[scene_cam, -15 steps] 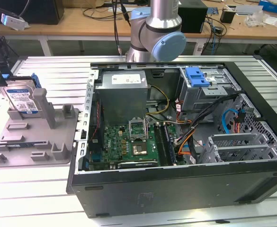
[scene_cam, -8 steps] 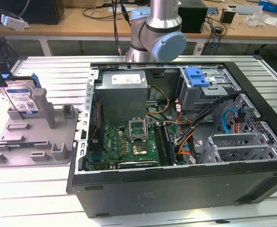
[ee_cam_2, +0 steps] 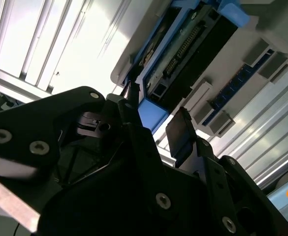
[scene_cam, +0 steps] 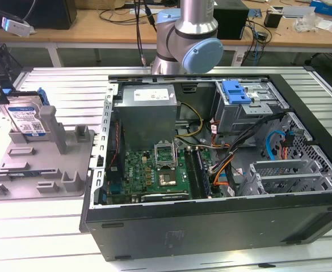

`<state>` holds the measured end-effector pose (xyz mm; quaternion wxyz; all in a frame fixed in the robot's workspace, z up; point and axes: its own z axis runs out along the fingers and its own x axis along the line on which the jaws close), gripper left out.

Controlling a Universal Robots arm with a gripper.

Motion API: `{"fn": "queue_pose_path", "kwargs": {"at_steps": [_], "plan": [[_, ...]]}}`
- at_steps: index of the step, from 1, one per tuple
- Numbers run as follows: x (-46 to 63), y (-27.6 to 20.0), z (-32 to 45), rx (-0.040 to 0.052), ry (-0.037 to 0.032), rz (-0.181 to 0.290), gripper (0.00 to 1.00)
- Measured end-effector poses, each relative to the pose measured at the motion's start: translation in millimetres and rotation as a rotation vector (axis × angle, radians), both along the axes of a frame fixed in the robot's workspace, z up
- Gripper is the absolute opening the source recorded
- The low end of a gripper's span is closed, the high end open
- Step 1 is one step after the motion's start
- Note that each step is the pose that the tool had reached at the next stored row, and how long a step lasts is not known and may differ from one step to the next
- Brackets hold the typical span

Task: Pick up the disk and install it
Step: 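Pick up the disk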

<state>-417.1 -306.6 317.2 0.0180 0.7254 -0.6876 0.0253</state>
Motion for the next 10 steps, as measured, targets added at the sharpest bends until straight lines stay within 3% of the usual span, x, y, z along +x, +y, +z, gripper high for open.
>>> {"fn": "queue_pose_path", "kwargs": {"at_steps": [10], "plan": [[0.1,1.0,-1.6,-0.0001,0.0002,-0.002,0.50]]}}
